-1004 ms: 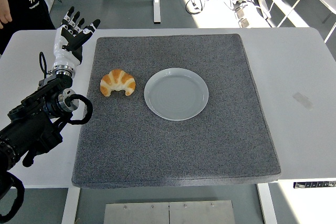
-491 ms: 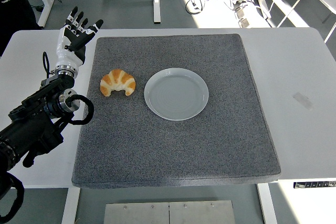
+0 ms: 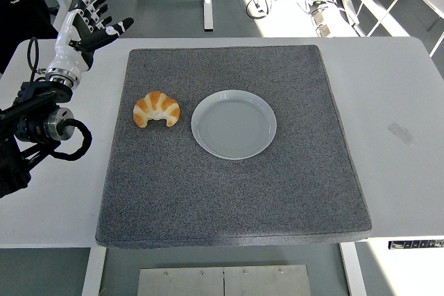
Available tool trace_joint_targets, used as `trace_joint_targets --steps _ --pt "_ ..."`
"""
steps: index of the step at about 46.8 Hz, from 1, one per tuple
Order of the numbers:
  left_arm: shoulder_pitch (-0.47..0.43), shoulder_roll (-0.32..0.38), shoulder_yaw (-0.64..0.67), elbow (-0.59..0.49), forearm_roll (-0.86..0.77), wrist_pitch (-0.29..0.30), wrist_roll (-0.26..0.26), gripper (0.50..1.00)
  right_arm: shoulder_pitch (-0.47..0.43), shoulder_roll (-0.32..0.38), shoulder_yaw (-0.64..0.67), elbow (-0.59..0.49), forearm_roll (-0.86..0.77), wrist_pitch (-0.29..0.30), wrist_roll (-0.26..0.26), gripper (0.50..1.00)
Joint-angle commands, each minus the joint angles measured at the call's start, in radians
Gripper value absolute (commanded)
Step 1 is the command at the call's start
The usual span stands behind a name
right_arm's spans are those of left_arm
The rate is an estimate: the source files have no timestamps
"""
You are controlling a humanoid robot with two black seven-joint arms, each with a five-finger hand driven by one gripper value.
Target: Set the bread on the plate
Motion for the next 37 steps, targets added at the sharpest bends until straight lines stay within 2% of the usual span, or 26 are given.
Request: trace_joint_targets --steps 1,7,13,18,25,30,33,37 --pt "-0.05 0.026 0.08 -0.02 0.002 0.024 0.019 0.91 0.0 0.0 0.0 0.0 0.0 0.0 0.0 1.0" --pt "-0.088 0.046 0.147 -0.031 0.057 0.068 0.062 0.91 0.0 0.0 0.0 0.0 0.0 0.0 0.0 1.0" --pt "-0.088 0.039 0.141 -0.04 0.177 0.172 0.146 0.911 0.0 0.0 0.0 0.0 0.0 0.0 0.0 1.0" --pt "-0.094 0.06 0.143 -0.136 0.214 0.215 0.174 0.911 0.0 0.0 0.0 0.0 0.0 0.0 0.0 1.0" --pt "-0.134 0.175 0.173 -0.294 0.224 0.246 0.178 0.91 0.0 0.0 0.0 0.0 0.0 0.0 0.0 1.0" --pt "-0.154 0.226 0.227 -0.351 0.296 0.246 0.186 0.91 0.0 0.0 0.0 0.0 0.0 0.0 0.0 1.0" --pt "-0.156 0.237 0.242 -0.359 0.347 0.245 0.214 0.91 0.0 0.0 0.0 0.0 0.0 0.0 0.0 1.0" --pt "-0.154 0.237 0.247 -0.359 0.416 0.24 0.275 0.91 0.0 0.0 0.0 0.0 0.0 0.0 0.0 1.0"
